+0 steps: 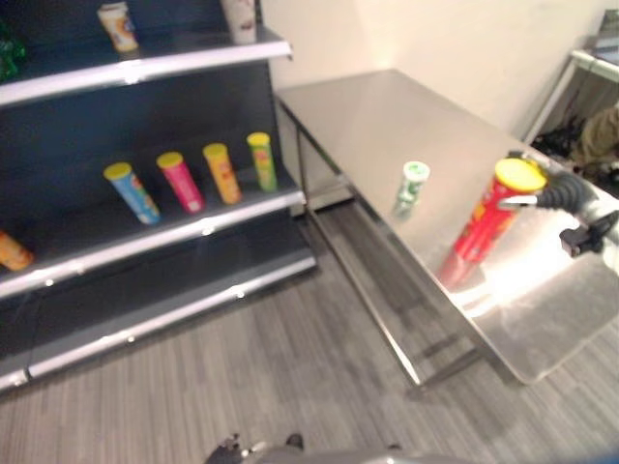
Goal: Put the goods on the table back onto the shelves and tidy them up.
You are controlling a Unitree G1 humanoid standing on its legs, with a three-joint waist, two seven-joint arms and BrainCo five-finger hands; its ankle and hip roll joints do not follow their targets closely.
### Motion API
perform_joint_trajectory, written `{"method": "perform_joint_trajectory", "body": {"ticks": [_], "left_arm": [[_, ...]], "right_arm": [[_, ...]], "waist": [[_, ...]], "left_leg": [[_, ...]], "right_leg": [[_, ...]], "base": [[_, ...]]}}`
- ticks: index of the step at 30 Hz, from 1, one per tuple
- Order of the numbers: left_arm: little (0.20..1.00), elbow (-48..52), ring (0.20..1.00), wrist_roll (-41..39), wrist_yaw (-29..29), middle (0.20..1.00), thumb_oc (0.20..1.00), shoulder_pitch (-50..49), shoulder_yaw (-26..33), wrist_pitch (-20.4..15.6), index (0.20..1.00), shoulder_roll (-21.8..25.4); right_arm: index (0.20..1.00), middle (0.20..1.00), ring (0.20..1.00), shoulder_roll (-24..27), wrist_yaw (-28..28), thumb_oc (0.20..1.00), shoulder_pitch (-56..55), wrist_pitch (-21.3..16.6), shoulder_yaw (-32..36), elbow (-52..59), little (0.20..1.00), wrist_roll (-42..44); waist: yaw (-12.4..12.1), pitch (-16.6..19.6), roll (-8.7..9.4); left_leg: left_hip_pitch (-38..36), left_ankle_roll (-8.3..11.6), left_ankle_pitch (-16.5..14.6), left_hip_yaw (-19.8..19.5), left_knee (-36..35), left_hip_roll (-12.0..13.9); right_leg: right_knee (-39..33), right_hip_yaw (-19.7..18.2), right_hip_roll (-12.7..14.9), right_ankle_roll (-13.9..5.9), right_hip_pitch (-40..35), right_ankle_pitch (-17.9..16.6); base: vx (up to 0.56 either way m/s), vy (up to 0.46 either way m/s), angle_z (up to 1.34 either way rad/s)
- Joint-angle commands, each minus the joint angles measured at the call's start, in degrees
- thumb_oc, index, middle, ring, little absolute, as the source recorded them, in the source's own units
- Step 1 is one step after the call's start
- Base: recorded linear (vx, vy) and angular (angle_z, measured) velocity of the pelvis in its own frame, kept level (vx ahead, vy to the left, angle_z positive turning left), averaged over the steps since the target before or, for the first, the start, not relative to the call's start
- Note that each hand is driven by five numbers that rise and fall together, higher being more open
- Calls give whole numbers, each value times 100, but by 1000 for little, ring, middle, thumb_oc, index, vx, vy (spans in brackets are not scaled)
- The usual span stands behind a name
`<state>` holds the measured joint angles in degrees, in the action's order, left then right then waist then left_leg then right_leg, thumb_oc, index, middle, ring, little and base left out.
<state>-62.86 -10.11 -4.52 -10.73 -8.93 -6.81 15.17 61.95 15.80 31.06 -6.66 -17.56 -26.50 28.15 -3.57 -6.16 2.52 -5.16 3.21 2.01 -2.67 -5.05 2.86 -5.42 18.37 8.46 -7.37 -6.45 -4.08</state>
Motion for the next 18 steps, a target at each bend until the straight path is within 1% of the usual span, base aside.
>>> {"method": "perform_joint_trajectory", "body": {"ticks": [1, 4, 9, 18], "left_arm": [[1000, -8, 1000, -89, 15, 1000, 1000, 204, -197, -134, 1000, 155], [1000, 3, 1000, -108, 32, 1000, 1000, 198, -198, -135, 1000, 161], [1000, 20, 1000, -132, 61, 1000, 1000, 199, -178, -134, 1000, 168], [1000, 14, 1000, -107, 151, 1000, 1000, 196, 86, -123, 1000, 200]], "right_arm": [[1000, 1000, 1000, 377, -113, 1000, 653, -157, -418, -71, 1000, 60], [200, 200, 200, 410, -178, 200, 780, -166, -572, -142, 200, -151], [200, 200, 200, 470, -239, 200, 800, -192, -593, -124, 200, -248], [200, 200, 200, 564, -610, 200, 298, -350, 202, 579, 200, -495]], "waist": [[-209, 284, 176], [-220, 278, 195], [-216, 279, 206], [-151, 246, 183]], "left_leg": [[35, 349, -262, 303, 5, 149], [31, 346, -264, 311, 5, 145], [31, 349, -270, 300, 5, 143], [27, 397, -263, 315, 5, 203]], "right_leg": [[43, -258, 15, -157, -143, 230], [45, -273, 15, -159, -143, 227], [44, -259, 17, -158, -162, 233], [89, -265, -24, -111, -140, 303]], "base": [[0, 0, 0], [0, 0, 0], [0, 0, 0], [1, -28, 0]]}}
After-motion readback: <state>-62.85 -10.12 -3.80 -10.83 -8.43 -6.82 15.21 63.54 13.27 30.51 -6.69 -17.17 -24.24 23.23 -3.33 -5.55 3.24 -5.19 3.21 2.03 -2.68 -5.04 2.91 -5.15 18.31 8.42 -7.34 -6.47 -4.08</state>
